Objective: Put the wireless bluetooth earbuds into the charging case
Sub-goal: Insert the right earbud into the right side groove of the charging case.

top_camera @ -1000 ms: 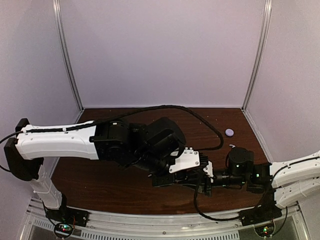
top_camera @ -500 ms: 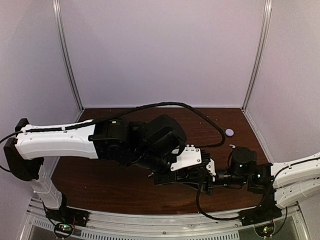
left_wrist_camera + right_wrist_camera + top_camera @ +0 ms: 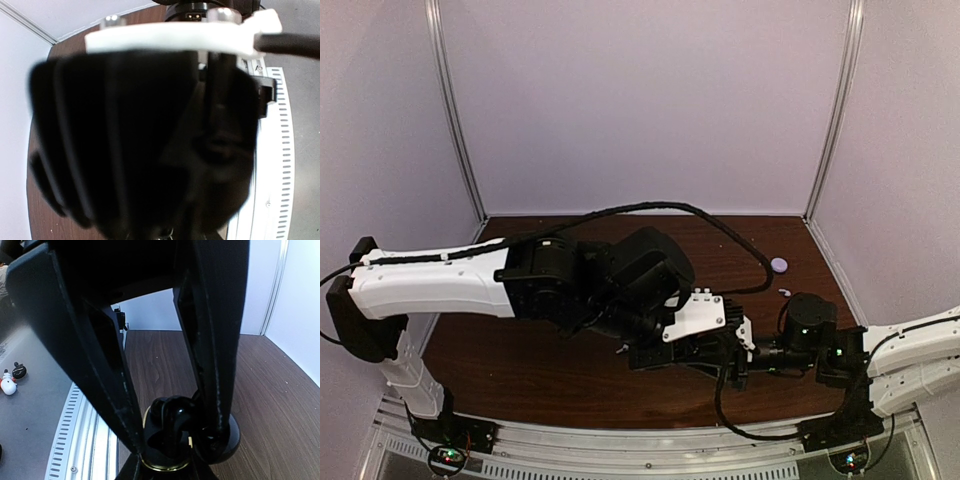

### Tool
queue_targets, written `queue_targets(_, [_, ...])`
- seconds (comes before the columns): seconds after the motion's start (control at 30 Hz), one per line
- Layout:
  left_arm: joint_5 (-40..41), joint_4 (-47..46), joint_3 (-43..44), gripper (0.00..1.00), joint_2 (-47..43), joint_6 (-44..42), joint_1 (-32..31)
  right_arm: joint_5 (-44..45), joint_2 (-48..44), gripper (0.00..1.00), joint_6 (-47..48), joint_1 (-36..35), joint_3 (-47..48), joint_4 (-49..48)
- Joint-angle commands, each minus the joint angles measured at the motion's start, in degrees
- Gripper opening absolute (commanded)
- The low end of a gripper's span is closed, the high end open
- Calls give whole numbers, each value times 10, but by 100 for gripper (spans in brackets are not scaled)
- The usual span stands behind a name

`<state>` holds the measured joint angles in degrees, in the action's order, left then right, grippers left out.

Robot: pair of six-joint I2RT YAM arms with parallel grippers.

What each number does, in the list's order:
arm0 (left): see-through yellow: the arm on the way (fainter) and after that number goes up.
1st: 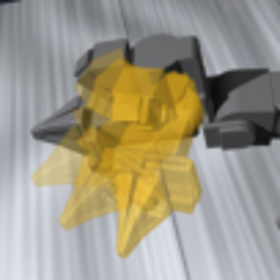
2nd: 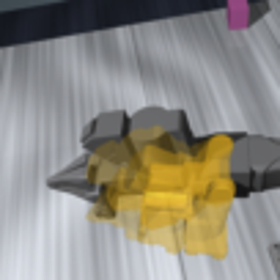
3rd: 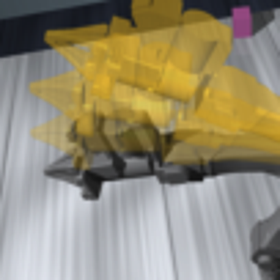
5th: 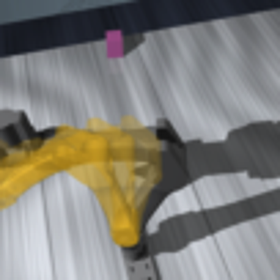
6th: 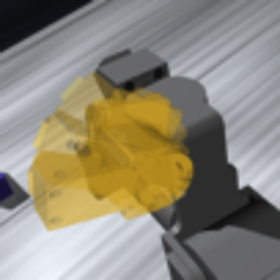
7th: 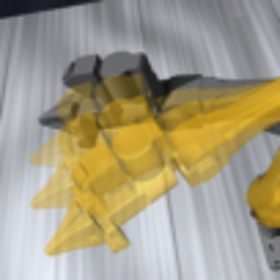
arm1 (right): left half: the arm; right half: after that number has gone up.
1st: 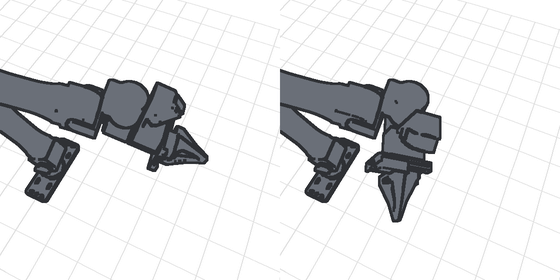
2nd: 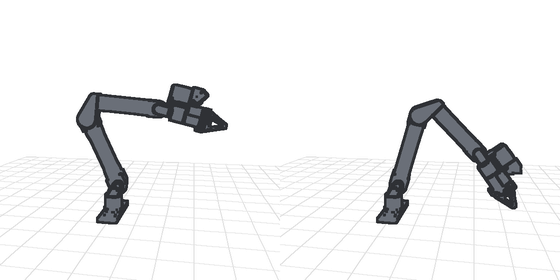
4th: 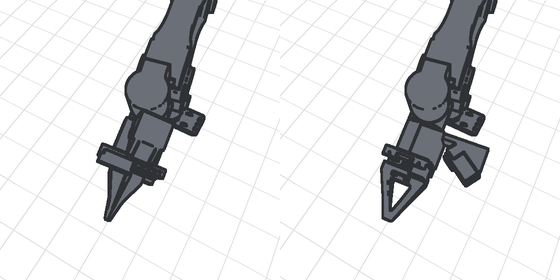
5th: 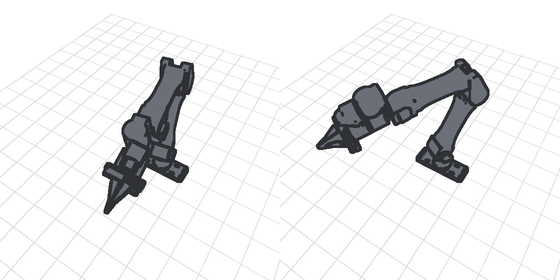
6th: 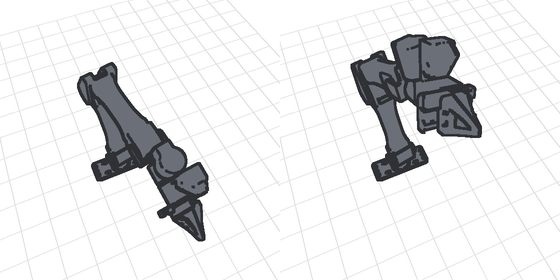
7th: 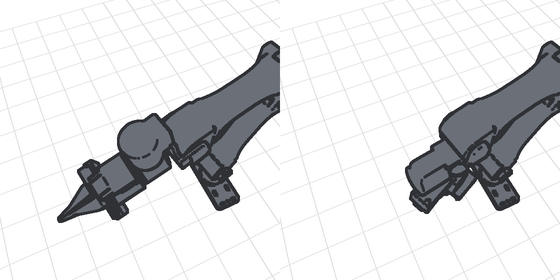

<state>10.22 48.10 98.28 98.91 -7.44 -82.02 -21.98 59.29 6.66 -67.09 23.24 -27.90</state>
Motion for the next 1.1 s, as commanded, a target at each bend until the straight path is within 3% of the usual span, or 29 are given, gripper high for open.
queue_targets(0.0, [28, -15, 24, 34, 1, -4, 6, -26, -11, 0, -4, -6, -4, -40])
queue_targets(0.67, [17, -8, 49, 38, -19, -1, -1, -27, -7, 0, -11, -5, -7, -46])
queue_targets(1.07, [-44, -30, 11, 36, -73, 6, -2, -22, -7, 0, -19, -2, -7, -49])
